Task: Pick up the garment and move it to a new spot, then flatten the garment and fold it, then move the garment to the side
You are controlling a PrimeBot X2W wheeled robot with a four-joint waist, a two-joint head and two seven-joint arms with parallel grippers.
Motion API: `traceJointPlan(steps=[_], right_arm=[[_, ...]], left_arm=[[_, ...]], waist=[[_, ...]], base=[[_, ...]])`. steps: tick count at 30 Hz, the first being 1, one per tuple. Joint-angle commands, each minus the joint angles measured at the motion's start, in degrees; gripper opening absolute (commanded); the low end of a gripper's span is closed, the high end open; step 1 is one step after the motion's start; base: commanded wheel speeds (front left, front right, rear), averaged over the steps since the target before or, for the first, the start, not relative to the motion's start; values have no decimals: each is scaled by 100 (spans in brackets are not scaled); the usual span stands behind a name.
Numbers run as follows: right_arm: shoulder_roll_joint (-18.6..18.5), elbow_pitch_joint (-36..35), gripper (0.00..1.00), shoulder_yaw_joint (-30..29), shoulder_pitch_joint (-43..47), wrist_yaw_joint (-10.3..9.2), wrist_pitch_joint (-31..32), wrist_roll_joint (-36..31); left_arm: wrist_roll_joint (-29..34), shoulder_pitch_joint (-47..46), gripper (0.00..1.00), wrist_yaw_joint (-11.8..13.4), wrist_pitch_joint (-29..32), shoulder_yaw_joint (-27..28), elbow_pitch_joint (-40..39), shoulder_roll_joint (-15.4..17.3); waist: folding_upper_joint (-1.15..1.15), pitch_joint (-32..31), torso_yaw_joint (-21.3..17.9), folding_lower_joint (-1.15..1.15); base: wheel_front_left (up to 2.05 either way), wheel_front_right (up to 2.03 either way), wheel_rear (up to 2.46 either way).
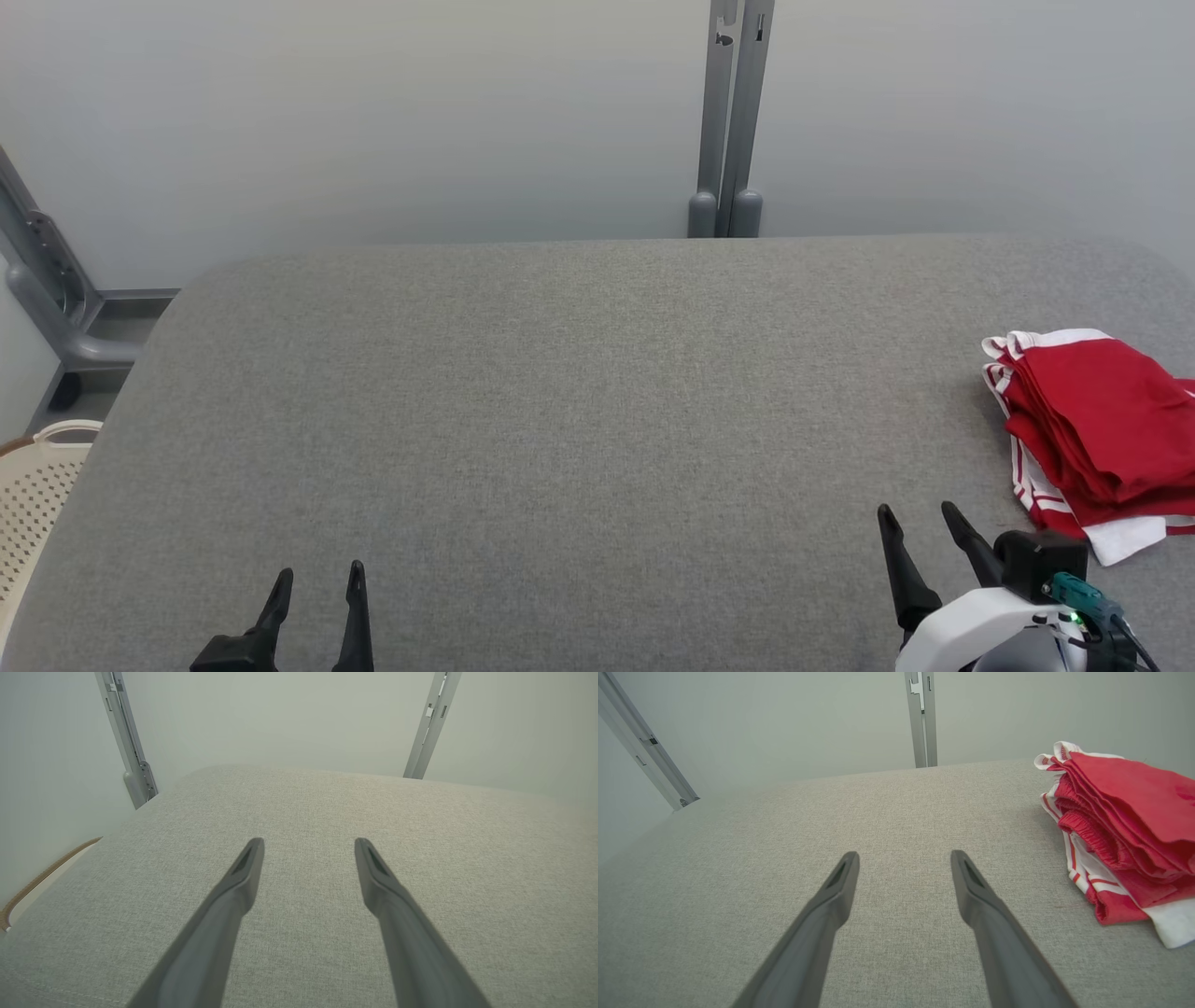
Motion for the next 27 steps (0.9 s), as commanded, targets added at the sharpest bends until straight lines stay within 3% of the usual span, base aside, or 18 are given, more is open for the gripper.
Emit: traceJointPlan(steps=[1,6,7,12,27], right_arm=[[-20,21,100,14,-62,-3,-32,44],[-21,84,100,83,-81,-3,-49,78],[1,76,0,72,-19,0,-15,63],[37,245,0,38,72,0,37,154],[26,27,0,-165,9,0,243,1758]], left_arm=[[5,-47,100,37,-12,1,20,52],[-19,-32,100,48,-1,-35,-3,63],[-6,-2,0,30,9,-42,-5,9],[-96,6,0,19,59,-36,180,-53],[-1571,-337,0,-166,481,208,177,-151]], waist=[[0,3,-7,0],[0,-5,-23,0],[0,-5,-23,0],[0,1,-26,0],[0,95,-63,0]], base=[[0,0,0],[0,0,0],[0,0,0],[0,0,0],[0,0,0]])
